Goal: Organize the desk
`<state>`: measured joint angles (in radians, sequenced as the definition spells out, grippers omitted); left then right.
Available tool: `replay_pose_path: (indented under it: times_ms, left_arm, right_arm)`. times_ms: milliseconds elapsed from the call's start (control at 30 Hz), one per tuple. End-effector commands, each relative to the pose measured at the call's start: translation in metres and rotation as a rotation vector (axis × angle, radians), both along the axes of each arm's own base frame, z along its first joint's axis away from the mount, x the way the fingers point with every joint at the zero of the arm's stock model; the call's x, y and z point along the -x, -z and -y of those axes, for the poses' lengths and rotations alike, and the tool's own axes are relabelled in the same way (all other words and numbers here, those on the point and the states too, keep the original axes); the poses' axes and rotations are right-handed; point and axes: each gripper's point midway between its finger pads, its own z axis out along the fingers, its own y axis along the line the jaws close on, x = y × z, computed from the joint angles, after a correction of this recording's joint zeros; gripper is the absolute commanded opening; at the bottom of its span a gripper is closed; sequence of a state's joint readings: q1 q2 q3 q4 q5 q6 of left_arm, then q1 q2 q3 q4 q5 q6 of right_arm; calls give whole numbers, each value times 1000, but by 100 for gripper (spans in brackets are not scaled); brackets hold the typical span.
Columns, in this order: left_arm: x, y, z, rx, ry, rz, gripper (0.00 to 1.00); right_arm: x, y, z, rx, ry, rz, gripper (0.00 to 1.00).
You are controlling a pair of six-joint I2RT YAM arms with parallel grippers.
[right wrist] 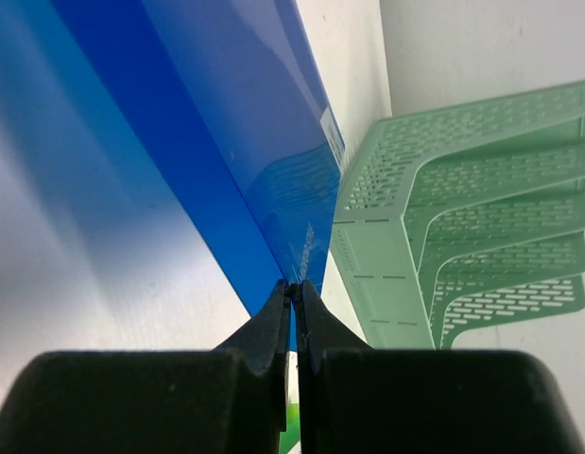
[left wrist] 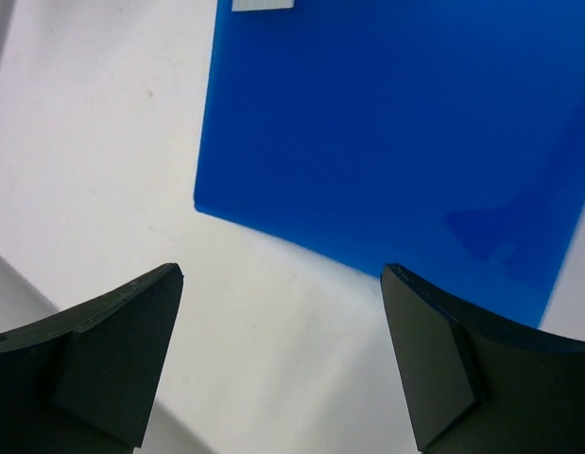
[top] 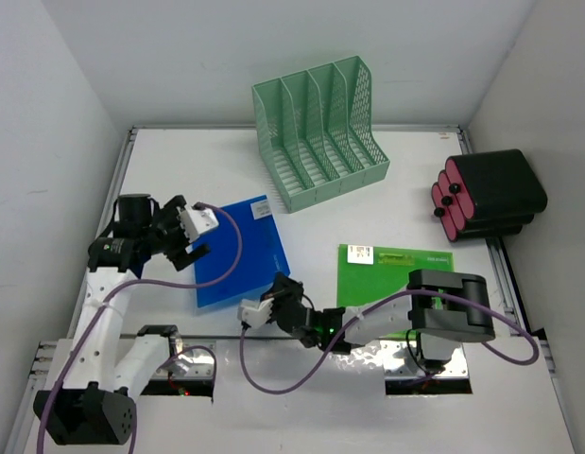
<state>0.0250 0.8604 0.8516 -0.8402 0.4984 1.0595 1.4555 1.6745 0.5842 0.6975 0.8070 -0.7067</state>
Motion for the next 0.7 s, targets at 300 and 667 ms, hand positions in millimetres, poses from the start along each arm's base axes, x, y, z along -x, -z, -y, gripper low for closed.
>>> replay_pose_path:
  times_ms: [300, 667]
  left_arm:
    - [36, -19, 2, -186, 290, 73, 100]
    - [50, 6, 16, -159, 439, 48, 100]
  right_arm:
    - [-28, -51, -18, -231, 45, -59, 0]
    - [-57, -71, -17, -326, 111, -91, 0]
